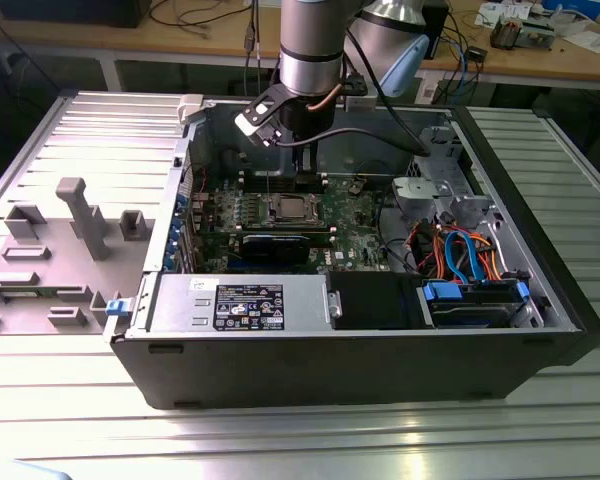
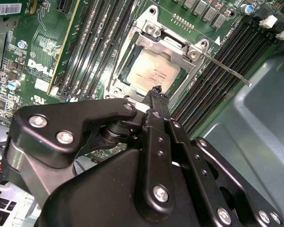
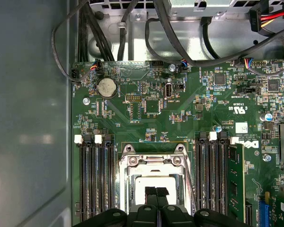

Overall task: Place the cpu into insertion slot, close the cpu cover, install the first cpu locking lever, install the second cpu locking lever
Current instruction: 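Close the cpu cover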

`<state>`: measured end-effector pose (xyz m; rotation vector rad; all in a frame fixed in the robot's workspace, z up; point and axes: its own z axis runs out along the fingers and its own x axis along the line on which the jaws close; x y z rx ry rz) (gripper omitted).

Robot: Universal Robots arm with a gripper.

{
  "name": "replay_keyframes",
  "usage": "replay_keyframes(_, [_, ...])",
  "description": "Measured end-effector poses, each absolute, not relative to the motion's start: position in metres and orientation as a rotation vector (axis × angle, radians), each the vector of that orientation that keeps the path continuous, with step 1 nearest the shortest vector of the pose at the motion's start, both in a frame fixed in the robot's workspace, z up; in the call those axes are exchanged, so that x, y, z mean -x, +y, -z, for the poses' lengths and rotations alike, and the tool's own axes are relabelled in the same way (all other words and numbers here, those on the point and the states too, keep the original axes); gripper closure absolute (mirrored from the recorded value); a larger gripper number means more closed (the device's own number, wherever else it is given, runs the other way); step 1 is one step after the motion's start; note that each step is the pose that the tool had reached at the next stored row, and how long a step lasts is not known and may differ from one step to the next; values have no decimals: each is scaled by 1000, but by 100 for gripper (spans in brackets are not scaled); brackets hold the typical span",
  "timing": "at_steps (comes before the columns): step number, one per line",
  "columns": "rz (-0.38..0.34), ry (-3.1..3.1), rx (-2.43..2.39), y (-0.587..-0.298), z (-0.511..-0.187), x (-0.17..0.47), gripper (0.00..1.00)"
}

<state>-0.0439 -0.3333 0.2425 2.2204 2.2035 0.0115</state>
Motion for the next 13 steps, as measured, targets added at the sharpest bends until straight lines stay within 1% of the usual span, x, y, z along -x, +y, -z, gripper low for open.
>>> replay_keyframes(13, [-12,2204,-2220,-333,-242,46,89])
